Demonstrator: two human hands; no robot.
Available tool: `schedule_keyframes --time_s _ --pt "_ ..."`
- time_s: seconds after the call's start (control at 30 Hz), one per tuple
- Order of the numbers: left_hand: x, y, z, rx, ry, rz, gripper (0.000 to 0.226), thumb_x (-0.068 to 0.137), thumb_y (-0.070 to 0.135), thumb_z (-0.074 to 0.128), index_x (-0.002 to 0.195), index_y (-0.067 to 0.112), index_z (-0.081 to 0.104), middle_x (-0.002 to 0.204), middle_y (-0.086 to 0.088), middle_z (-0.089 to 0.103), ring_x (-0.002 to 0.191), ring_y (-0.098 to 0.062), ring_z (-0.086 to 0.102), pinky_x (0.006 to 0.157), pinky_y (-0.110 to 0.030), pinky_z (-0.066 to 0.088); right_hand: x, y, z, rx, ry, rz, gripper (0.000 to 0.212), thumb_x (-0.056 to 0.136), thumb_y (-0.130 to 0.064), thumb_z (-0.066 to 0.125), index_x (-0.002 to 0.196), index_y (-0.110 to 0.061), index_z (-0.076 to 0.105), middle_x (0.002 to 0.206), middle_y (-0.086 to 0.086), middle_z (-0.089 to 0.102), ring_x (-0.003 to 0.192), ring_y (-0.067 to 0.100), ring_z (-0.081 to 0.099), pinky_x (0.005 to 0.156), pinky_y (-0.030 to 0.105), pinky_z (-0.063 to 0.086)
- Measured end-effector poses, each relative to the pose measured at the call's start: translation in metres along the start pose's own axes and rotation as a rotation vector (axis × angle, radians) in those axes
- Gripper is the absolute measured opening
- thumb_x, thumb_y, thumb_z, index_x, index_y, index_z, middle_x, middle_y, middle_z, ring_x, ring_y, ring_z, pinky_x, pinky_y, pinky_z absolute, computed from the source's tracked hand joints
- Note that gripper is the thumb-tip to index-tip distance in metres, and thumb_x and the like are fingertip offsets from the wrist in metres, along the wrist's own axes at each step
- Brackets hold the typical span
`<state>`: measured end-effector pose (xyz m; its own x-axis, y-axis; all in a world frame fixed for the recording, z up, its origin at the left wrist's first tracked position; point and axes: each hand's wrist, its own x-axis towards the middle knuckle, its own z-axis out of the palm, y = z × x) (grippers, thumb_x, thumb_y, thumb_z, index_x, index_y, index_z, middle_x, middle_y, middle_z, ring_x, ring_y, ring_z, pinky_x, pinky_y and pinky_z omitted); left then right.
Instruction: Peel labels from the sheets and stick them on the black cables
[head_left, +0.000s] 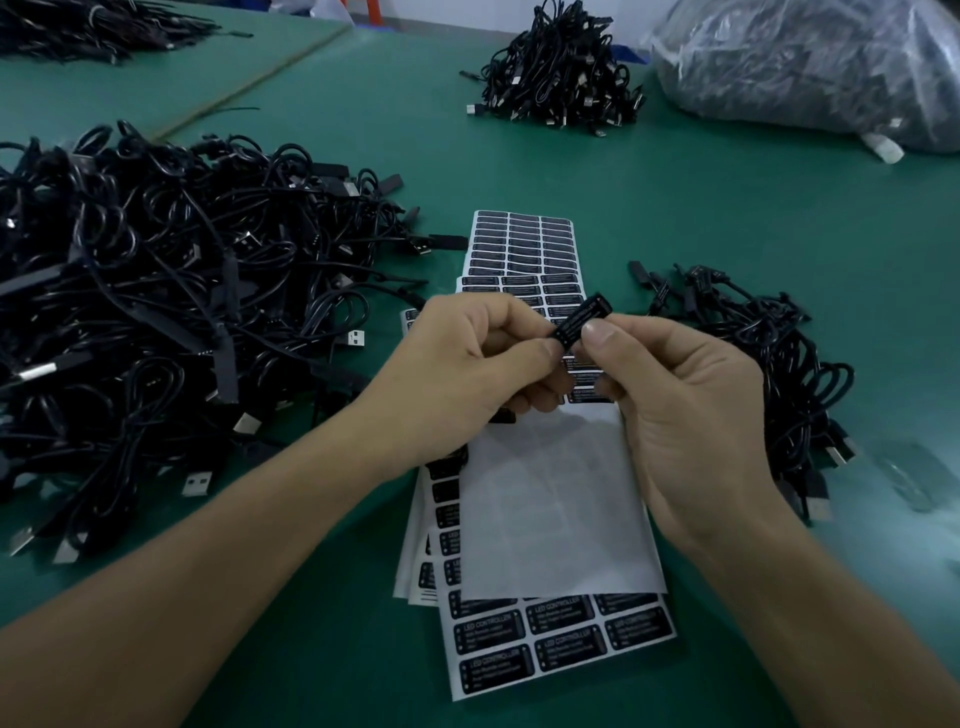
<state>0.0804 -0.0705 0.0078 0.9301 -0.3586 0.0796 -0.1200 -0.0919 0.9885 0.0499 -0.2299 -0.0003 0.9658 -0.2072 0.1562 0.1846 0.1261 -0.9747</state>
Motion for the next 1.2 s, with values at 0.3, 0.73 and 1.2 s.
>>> schedule_keyframes --time_s 0.3,0.73,1.2 --pt "-0.001 0.0019 -0.0017 -0.066 -0.037 -0.048 0.01 0.095 0.002 0.062 0.092 0.008 0.069 0.076 -0.004 0.077 0.067 -0.013 0.072 0.061 -0.022 0.055 -0.0012 -0.0004 0.0034 -0.068 0.041 -0.086 0.011 0.085 -0.008 0.074 0.081 -0.018 0.075 0.072 -0.004 0.074 0.067 0.005 0.067 0.068 0.016 0.053" --pt "0.0004 0.0019 -0.0026 -0.08 -0.095 -0.057 0.008 0.095 0.004 0.063 0.097 0.007 0.069 0.08 -0.005 0.077 0.07 -0.013 0.073 0.061 -0.019 0.055 -0.0047 -0.0003 0.0067 -0.154 0.02 -0.274 0.022 0.09 0.0 0.069 0.08 -0.019 0.069 0.068 -0.015 0.071 0.061 0.001 0.068 0.06 0.011 0.052" --pt "-0.0006 0.0021 -0.0004 -0.104 -0.091 -0.064 0.005 0.094 0.003 0.063 0.094 0.006 0.068 0.08 -0.005 0.077 0.07 -0.014 0.073 0.062 -0.021 0.055 -0.0027 0.0017 0.0057 -0.154 0.003 -0.286 0.022 0.089 0.004 0.069 0.079 -0.017 0.07 0.067 -0.01 0.072 0.059 0.006 0.069 0.058 0.016 0.054"
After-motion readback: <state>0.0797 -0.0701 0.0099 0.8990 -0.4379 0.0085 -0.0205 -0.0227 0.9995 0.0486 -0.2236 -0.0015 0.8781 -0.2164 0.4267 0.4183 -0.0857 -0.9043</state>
